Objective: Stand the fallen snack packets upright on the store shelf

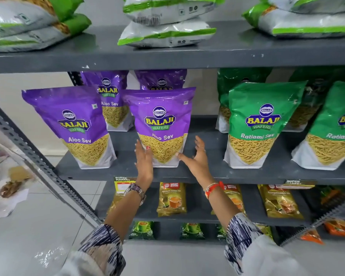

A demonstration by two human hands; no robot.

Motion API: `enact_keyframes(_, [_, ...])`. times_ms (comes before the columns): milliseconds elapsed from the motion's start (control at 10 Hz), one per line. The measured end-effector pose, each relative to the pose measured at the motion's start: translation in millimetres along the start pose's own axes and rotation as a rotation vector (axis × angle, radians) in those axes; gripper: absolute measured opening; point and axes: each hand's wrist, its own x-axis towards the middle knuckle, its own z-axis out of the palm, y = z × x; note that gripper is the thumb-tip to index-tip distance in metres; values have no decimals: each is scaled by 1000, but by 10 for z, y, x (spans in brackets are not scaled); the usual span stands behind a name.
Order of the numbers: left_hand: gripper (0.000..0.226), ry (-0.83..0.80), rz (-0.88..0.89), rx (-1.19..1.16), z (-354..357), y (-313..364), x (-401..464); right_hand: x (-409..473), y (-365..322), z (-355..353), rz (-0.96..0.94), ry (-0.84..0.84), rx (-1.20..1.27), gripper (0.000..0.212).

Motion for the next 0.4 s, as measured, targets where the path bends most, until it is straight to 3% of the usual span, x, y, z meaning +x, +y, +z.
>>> enact_keyframes(200, [72, 69, 393, 472, 374, 347, -474, -320, -213, -631, -367, 160, -379, 77])
enact_keyframes(400, [69, 112, 733, 614, 873, 1074, -714, -374, -616, -1309, -544, 395, -650, 79])
